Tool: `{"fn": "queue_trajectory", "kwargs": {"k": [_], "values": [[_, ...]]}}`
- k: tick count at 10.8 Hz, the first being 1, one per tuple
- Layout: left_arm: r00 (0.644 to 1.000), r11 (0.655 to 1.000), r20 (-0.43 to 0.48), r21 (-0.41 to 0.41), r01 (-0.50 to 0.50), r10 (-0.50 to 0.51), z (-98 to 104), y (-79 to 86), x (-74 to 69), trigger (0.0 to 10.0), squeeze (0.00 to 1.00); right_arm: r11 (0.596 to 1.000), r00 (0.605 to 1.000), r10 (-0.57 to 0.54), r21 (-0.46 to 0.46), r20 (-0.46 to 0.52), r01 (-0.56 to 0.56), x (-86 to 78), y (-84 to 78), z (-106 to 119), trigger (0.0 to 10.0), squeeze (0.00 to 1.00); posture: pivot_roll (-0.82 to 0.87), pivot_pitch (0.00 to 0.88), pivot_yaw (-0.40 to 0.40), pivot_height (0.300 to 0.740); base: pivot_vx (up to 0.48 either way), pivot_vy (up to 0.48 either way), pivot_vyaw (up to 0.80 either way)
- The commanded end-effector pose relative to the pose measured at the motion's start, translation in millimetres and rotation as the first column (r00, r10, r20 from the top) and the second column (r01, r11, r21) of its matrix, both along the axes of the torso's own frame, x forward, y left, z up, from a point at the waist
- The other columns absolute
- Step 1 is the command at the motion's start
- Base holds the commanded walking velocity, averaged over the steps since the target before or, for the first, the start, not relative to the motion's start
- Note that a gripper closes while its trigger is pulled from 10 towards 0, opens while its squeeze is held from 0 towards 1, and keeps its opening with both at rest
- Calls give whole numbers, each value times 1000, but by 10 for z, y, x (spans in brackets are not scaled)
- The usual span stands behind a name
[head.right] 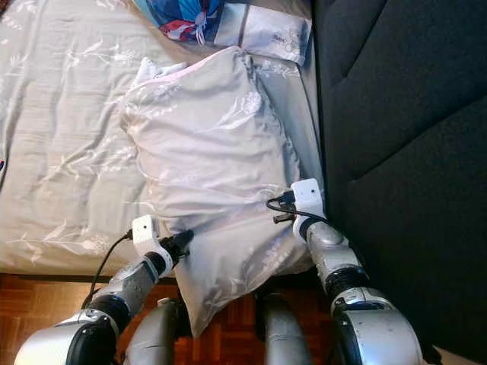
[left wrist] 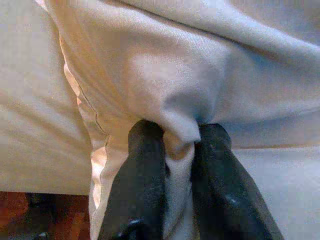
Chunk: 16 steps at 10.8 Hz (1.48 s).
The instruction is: Clean up the room
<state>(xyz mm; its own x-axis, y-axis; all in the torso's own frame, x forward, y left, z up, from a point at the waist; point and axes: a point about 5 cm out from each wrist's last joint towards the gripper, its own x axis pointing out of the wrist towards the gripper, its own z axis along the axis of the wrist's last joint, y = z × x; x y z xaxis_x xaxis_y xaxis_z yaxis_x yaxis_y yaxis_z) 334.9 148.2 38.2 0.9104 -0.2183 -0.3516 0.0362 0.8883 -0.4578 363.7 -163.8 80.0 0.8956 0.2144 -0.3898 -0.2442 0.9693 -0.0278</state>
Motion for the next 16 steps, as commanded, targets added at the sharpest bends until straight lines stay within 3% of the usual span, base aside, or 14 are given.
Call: {"fn": "queue_trajectory", "kwargs": {"k": [1,3,4,5,8,10,11,13,14,15,16], "values": [[999,1000,-29,-1,-25,25,-90,74,-72,0,0,998,992,-54,7,-116,56,-174,-103,-280,0,0,-48,515,-95,691,0,0,0],[999,999,-18,36,-36,36,-67,118,-56,0,0,998,992,-55,17,-117,58,-181,-74,-294,0,0,-26,493,-82,691,0,0,0],[998,994,22,85,-68,66,24,180,9,0,0,997,997,-54,47,-64,57,-129,-45,-213,0,0,-16,484,-71,691,0,0,0],[991,987,89,120,-107,97,162,244,95,10000,0,994,996,-88,59,-17,89,-73,-65,-123,0,0,-8,475,-61,691,0,0,0],[944,965,309,188,-181,117,669,349,344,10000,0,978,972,-187,125,146,169,109,-140,233,0,0,16,429,-36,691,0,0,0],[904,959,409,185,-215,124,931,349,446,10000,0,971,943,-220,150,251,186,185,-206,456,0,0,18,411,-26,691,0,0,0],[861,955,483,144,-260,161,1120,370,495,10000,0,972,919,-219,160,328,174,223,-240,618,0,0,13,401,-22,691,0,0,0],[764,966,619,33,-258,183,1530,307,581,10000,0,955,813,-293,192,503,225,220,-440,968,0,0,9,374,-13,691,0,0,0],[733,972,657,4,-236,175,1657,262,599,10000,0,950,761,-313,180,569,257,180,-552,1087,0,0,5,371,-13,691,0,0,0],[680,978,715,-26,-205,162,1838,184,609,10000,0,937,676,-338,168,655,306,62,-719,1247,0,0,-7,363,-12,691,0,0,0],[654,983,740,-52,-177,157,1909,138,598,10000,0,926,627,-356,169,693,339,-40,-793,1300,0,0,-10,363,-12,691,0,0,0]]}}
